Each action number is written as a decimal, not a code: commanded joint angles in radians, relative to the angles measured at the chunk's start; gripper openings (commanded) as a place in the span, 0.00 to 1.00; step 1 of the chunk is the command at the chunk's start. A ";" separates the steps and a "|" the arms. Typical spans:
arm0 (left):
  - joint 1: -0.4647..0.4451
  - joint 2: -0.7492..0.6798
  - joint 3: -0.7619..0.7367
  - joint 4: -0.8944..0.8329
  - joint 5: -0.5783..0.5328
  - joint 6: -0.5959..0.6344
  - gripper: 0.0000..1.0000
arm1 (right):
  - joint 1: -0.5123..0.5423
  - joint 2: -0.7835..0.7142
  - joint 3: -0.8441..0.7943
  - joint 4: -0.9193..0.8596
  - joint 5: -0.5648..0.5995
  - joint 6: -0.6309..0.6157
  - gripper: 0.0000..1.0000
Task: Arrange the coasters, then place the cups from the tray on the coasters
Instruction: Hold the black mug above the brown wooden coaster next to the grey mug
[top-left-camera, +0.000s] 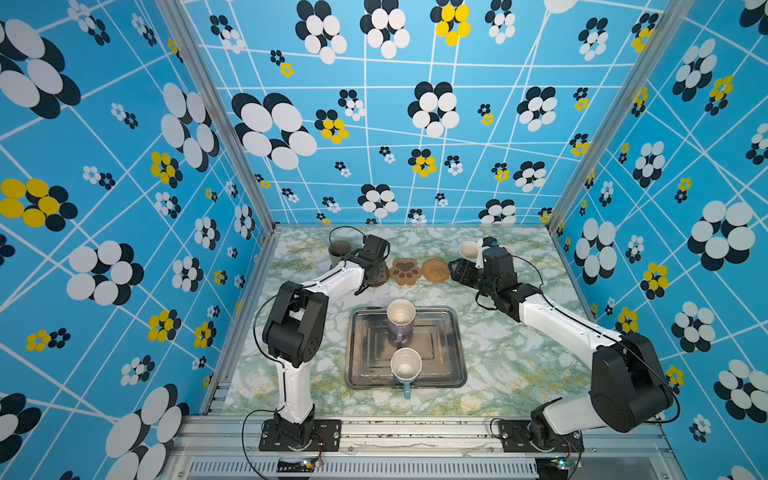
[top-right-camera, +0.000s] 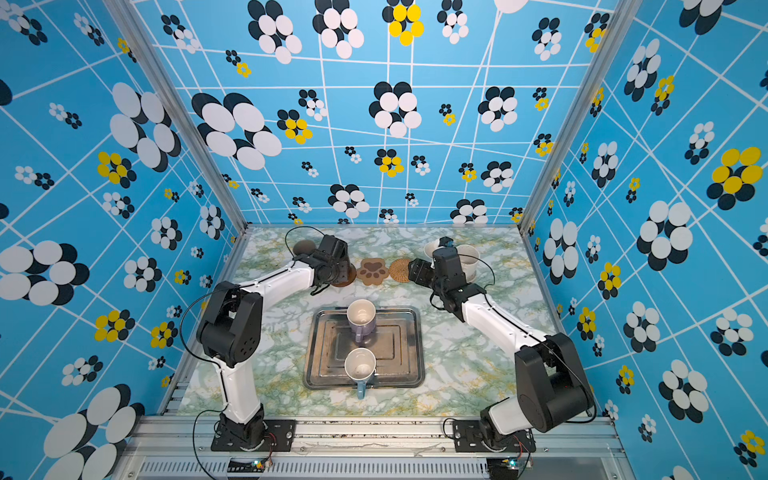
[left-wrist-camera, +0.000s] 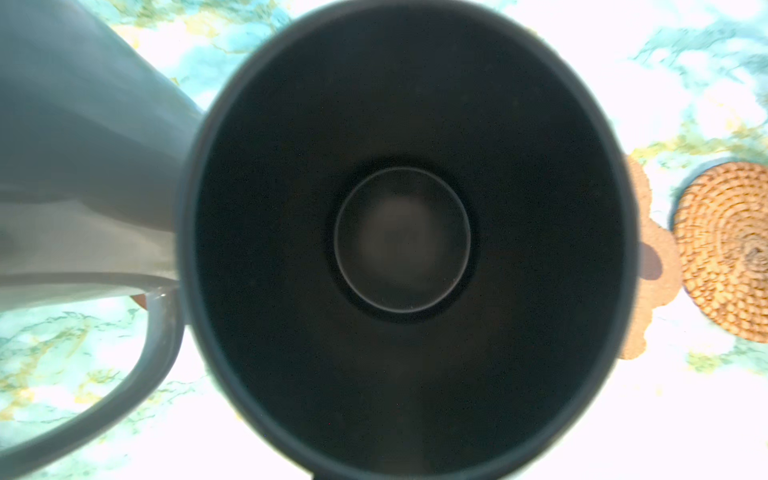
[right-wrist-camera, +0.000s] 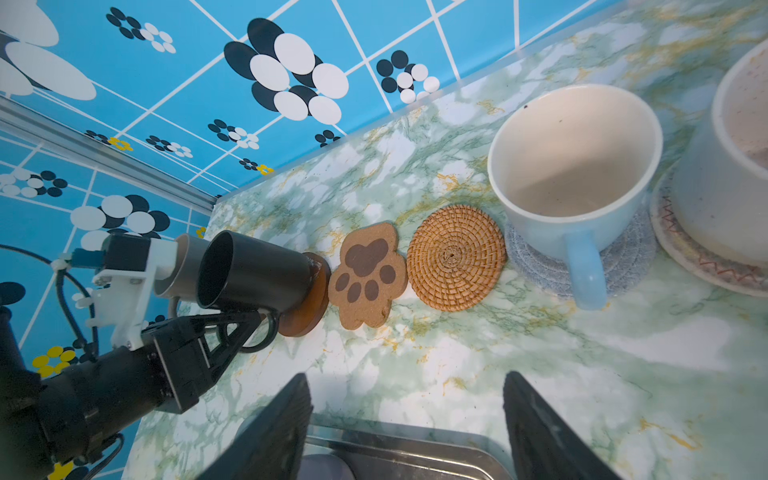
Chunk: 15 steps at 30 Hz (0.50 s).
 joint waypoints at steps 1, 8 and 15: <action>0.006 0.004 0.043 0.065 -0.025 0.021 0.00 | -0.007 0.010 0.026 0.011 -0.010 0.003 0.75; 0.005 0.013 0.046 0.060 -0.025 0.021 0.00 | -0.007 0.012 0.029 0.011 -0.013 0.003 0.75; 0.003 0.013 0.045 0.037 -0.029 0.019 0.00 | -0.007 0.012 0.029 0.008 -0.015 0.004 0.75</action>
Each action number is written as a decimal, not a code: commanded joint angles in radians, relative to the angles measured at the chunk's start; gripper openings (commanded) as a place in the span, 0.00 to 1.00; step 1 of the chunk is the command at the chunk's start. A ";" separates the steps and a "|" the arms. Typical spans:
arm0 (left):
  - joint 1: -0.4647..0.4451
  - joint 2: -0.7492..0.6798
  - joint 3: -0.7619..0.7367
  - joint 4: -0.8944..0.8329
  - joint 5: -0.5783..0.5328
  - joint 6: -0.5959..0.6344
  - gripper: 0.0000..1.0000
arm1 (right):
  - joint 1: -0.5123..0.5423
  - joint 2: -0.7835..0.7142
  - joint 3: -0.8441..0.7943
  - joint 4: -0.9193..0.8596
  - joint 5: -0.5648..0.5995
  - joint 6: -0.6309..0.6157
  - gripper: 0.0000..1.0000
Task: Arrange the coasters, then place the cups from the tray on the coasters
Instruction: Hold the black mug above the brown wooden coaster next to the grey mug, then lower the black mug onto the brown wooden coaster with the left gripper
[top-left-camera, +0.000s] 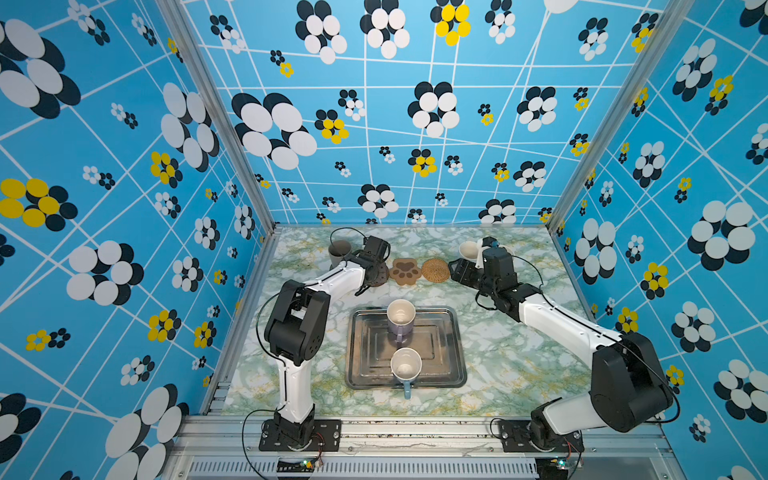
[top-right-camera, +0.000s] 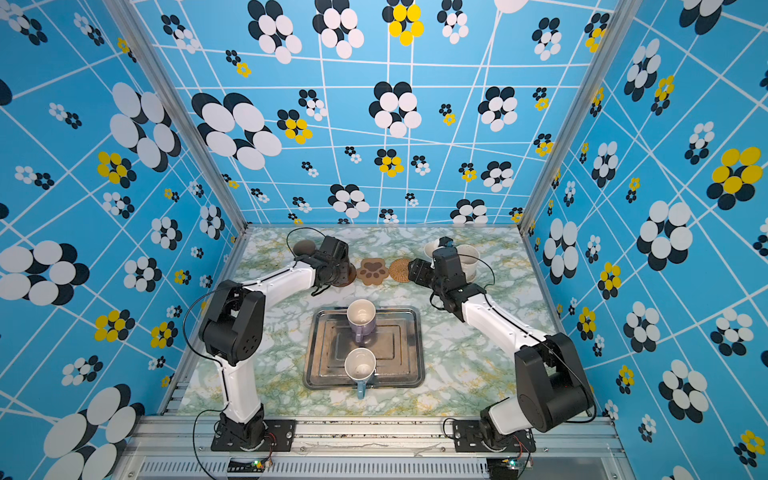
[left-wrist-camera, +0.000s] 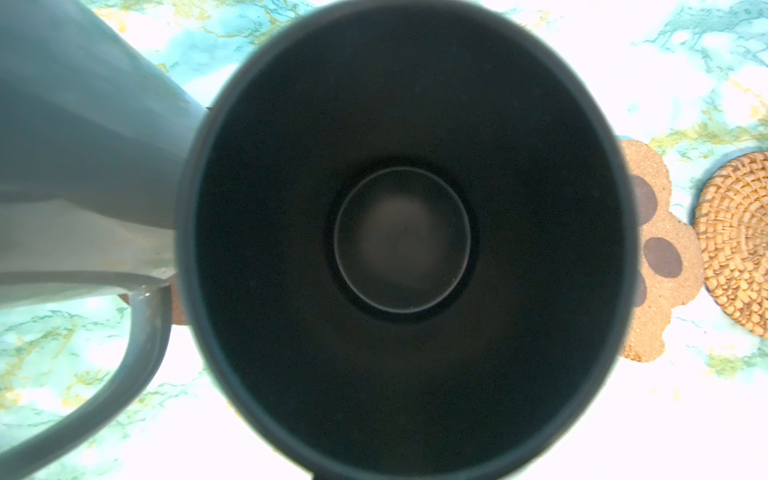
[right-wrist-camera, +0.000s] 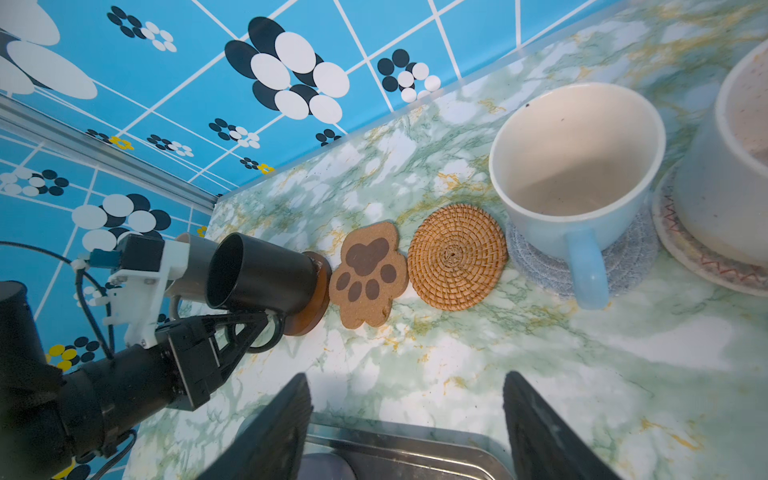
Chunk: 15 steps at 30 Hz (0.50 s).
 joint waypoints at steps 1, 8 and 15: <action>0.002 -0.002 0.043 0.035 -0.027 0.020 0.00 | -0.008 0.011 0.033 0.008 -0.016 0.003 0.75; -0.002 0.002 0.046 0.013 -0.031 0.022 0.00 | -0.008 0.007 0.032 0.007 -0.019 0.003 0.74; -0.015 0.007 0.065 -0.029 -0.053 0.027 0.12 | -0.007 -0.007 0.022 0.015 -0.016 0.009 0.74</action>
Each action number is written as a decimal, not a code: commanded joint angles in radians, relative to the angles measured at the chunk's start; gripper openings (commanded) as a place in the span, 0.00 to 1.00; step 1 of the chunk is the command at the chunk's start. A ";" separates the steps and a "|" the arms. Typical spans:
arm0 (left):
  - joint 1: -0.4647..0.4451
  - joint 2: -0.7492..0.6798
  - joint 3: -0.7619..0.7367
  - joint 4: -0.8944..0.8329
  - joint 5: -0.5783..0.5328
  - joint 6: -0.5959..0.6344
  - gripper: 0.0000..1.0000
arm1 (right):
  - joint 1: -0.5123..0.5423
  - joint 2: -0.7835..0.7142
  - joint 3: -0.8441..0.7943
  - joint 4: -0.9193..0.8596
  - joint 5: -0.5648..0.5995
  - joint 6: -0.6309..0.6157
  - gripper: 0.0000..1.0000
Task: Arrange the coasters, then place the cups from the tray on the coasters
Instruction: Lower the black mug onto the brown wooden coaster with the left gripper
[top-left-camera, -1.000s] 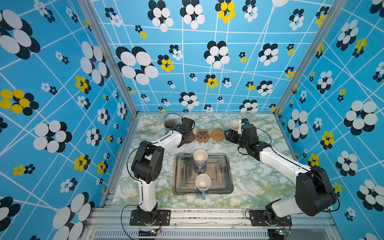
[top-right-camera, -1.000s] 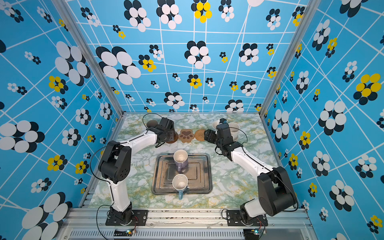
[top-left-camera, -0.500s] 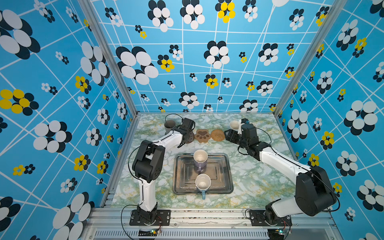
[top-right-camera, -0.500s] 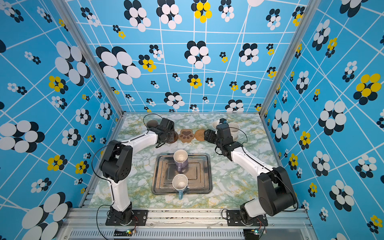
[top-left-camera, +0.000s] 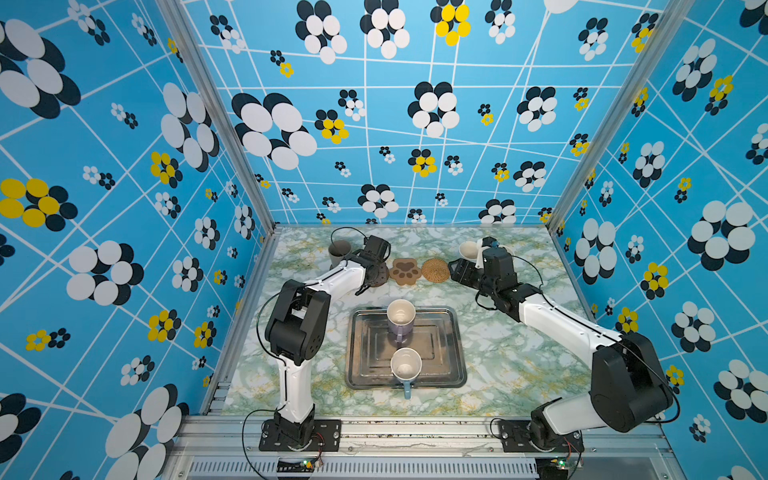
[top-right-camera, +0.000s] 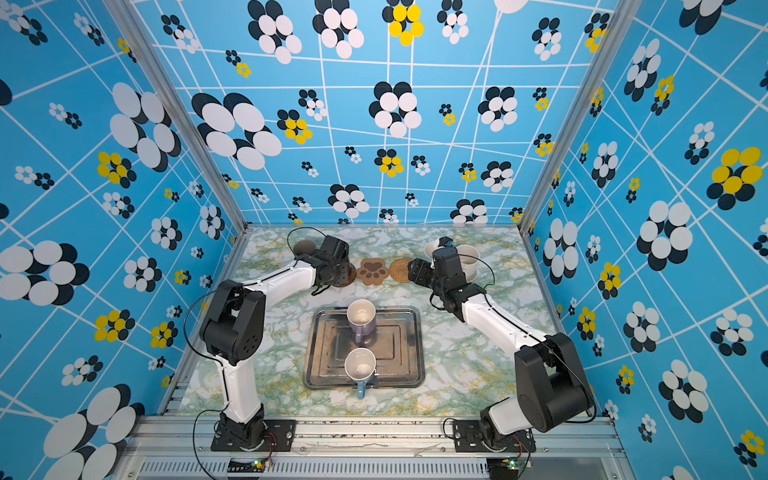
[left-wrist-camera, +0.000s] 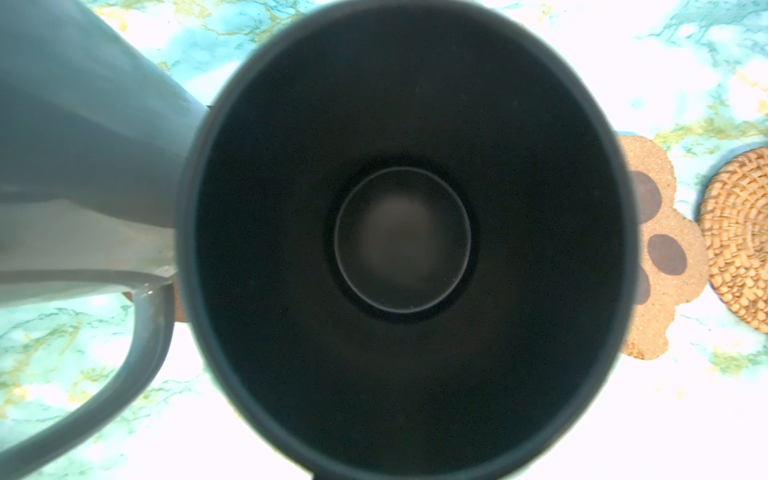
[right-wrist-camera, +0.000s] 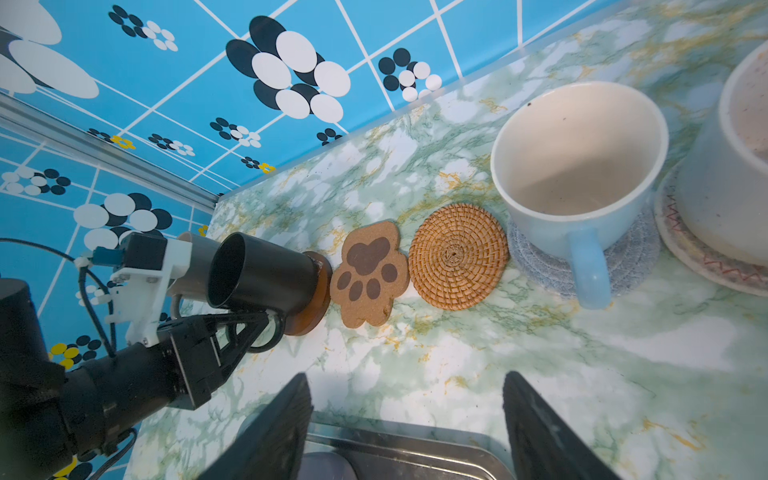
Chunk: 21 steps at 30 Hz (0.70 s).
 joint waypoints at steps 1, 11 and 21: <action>-0.011 0.000 0.049 -0.002 -0.047 0.023 0.16 | -0.008 -0.011 0.018 0.018 -0.009 0.009 0.74; -0.027 -0.017 0.049 -0.010 -0.061 0.028 0.61 | -0.007 -0.039 -0.008 0.033 0.009 0.012 0.74; -0.038 -0.158 0.011 -0.039 -0.130 0.032 0.78 | -0.007 -0.069 -0.023 0.035 0.010 0.021 0.73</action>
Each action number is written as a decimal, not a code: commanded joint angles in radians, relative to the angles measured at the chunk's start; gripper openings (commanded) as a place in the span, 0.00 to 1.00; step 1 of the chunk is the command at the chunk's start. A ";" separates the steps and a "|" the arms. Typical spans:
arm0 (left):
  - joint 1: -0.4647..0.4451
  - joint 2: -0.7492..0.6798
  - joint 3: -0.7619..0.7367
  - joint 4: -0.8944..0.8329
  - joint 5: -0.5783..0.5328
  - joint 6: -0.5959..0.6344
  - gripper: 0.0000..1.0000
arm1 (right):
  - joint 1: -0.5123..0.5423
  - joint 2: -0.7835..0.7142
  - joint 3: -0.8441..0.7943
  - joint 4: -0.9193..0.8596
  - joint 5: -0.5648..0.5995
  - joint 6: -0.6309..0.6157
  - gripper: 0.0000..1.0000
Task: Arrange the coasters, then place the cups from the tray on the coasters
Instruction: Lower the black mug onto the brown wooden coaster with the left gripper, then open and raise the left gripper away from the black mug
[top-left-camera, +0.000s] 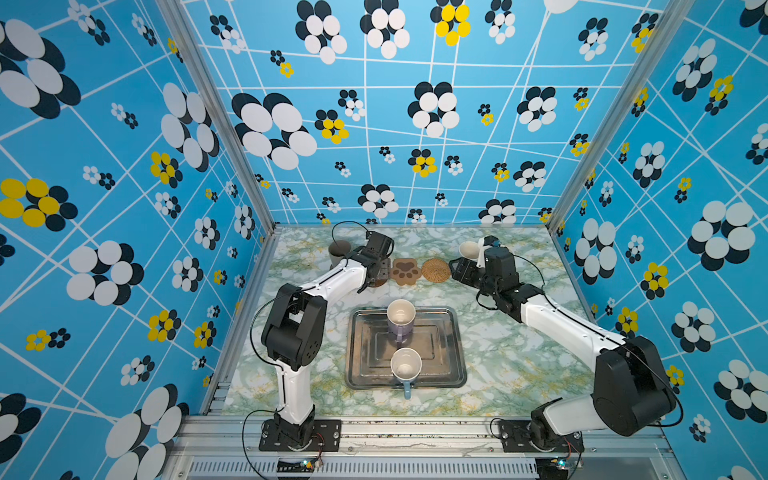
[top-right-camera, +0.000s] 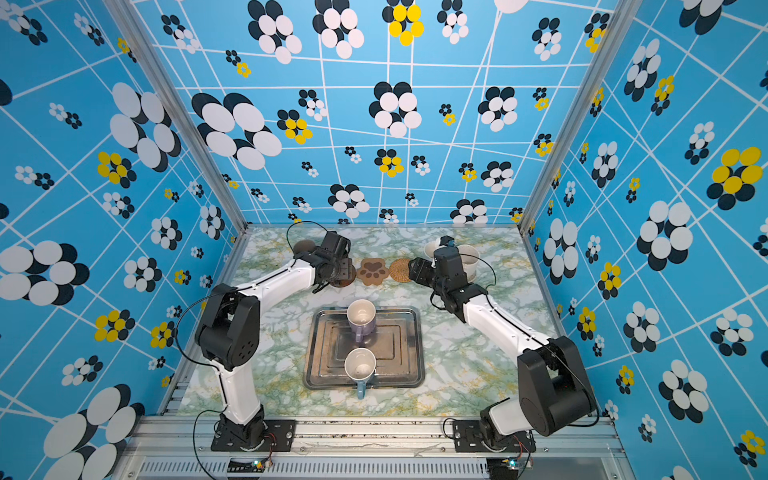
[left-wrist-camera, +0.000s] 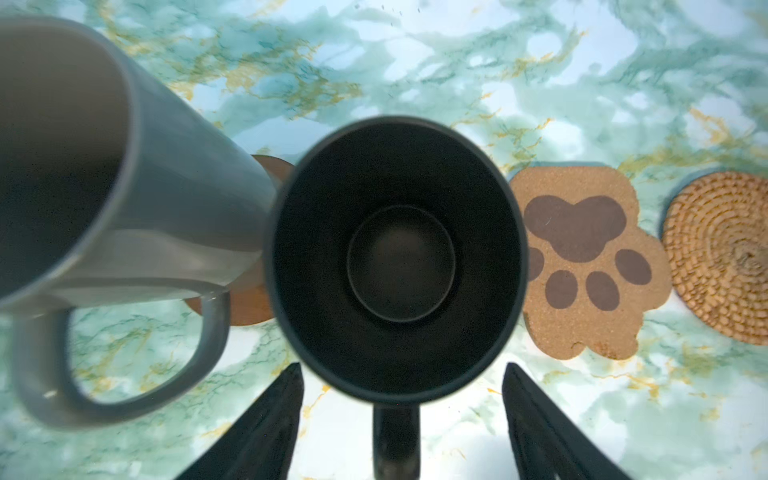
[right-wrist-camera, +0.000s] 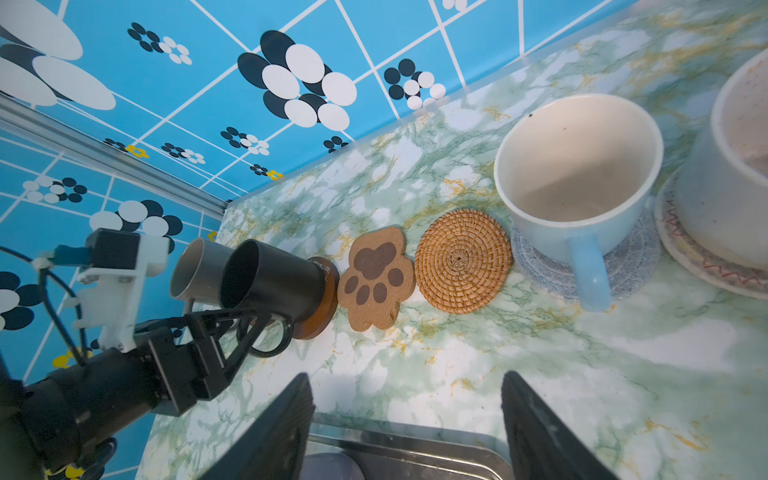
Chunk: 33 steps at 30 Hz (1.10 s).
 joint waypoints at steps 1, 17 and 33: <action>-0.013 -0.118 -0.022 -0.012 -0.052 0.011 0.78 | -0.008 -0.049 -0.023 0.035 0.010 0.014 0.73; -0.175 -0.454 -0.187 -0.003 -0.281 0.012 0.84 | 0.031 -0.130 -0.024 -0.010 0.029 0.013 0.70; -0.231 -0.710 -0.482 0.189 -0.263 -0.005 0.89 | 0.161 -0.163 0.061 -0.198 0.135 -0.048 0.70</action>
